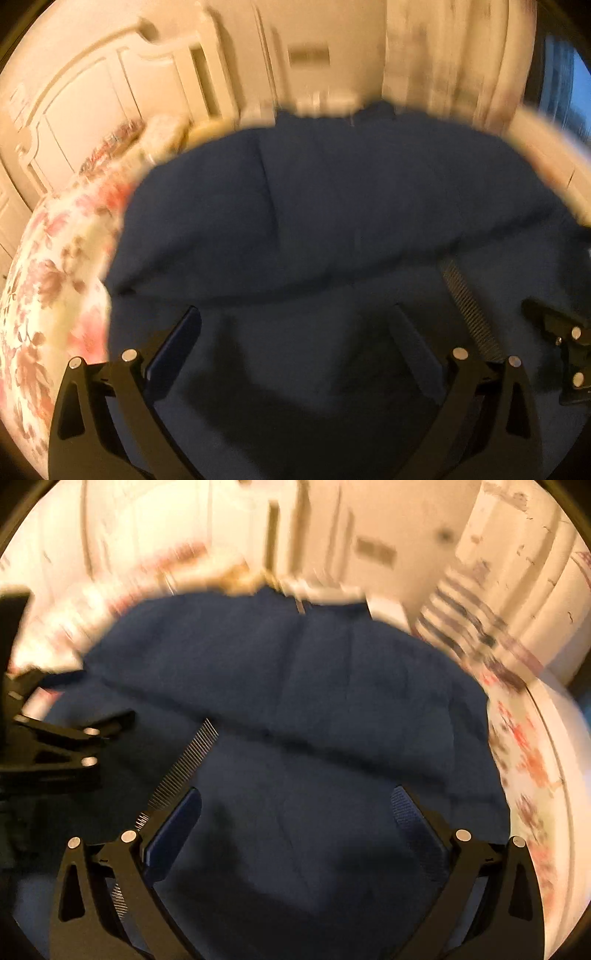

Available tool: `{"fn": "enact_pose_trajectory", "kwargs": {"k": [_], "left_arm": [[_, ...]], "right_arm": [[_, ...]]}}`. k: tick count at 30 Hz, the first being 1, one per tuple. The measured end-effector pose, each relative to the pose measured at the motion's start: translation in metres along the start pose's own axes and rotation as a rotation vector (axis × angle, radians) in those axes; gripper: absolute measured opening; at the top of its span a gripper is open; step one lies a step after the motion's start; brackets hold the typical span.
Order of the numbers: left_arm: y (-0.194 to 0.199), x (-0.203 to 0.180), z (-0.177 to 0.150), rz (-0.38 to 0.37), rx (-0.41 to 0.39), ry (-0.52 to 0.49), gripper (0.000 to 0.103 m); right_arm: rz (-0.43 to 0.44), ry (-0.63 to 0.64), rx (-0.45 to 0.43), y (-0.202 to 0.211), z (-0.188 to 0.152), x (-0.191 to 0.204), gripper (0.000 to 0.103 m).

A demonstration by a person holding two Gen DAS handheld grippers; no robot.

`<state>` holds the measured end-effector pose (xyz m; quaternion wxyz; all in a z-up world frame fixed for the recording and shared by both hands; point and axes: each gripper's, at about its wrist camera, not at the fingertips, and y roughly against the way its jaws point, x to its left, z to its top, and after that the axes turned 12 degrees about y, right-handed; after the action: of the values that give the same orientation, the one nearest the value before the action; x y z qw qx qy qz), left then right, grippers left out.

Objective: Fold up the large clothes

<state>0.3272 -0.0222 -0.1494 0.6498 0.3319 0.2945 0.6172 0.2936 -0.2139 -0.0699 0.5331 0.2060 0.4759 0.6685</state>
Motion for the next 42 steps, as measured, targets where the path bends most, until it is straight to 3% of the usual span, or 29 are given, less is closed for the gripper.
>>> {"fn": "enact_pose_trajectory", "kwargs": {"k": [3, 8, 11, 13, 15, 18, 22, 25, 27, 31, 37, 40, 42], "left_arm": [[0.000, 0.013, 0.006, -0.021, 0.020, 0.054, 0.101], [0.018, 0.063, 0.000, 0.042, -0.041, 0.170, 0.101], [0.016, 0.099, -0.005, 0.050, -0.006, 0.280, 0.101], [0.008, 0.116, -0.009, 0.087, 0.037, 0.326, 0.101], [0.010, 0.128, -0.014, 0.078, 0.032, 0.366, 0.100], [0.038, 0.118, -0.021, 0.099, -0.055, 0.313, 0.100], [0.082, 0.073, -0.042, 0.006, -0.133, 0.203, 0.101], [0.071, 0.026, -0.061, 0.005, -0.084, 0.037, 0.101], [0.055, 0.004, -0.069, 0.086, -0.059, -0.042, 0.101], [0.053, 0.014, -0.064, 0.045, -0.028, 0.010, 0.101], [0.075, 0.063, -0.077, 0.113, -0.103, 0.115, 0.101], [0.073, 0.083, -0.085, 0.157, -0.064, 0.157, 0.101], [0.073, 0.099, -0.088, 0.129, -0.037, 0.207, 0.101]], "right_arm": [[0.071, -0.076, 0.009, -0.013, -0.011, -0.010, 0.098], [-0.013, -0.169, -0.026, 0.015, -0.029, -0.042, 0.098], [-0.027, -0.270, 0.043, 0.004, -0.058, -0.075, 0.099], [0.032, -0.305, 0.014, 0.000, -0.073, -0.085, 0.099], [-0.005, -0.312, 0.024, 0.006, -0.075, -0.083, 0.098], [-0.028, -0.268, -0.040, 0.034, -0.072, -0.061, 0.098], [0.020, -0.108, -0.103, 0.062, -0.068, -0.010, 0.098], [0.035, -0.009, -0.025, 0.045, -0.070, 0.020, 0.098], [0.048, -0.030, -0.018, 0.035, -0.075, 0.019, 0.098], [0.064, -0.055, -0.007, 0.038, -0.077, 0.010, 0.098], [0.037, -0.158, -0.025, 0.062, -0.114, -0.010, 0.098], [0.051, -0.210, -0.026, 0.061, -0.135, -0.028, 0.098], [0.054, -0.228, -0.028, 0.063, -0.139, -0.030, 0.098]]}}
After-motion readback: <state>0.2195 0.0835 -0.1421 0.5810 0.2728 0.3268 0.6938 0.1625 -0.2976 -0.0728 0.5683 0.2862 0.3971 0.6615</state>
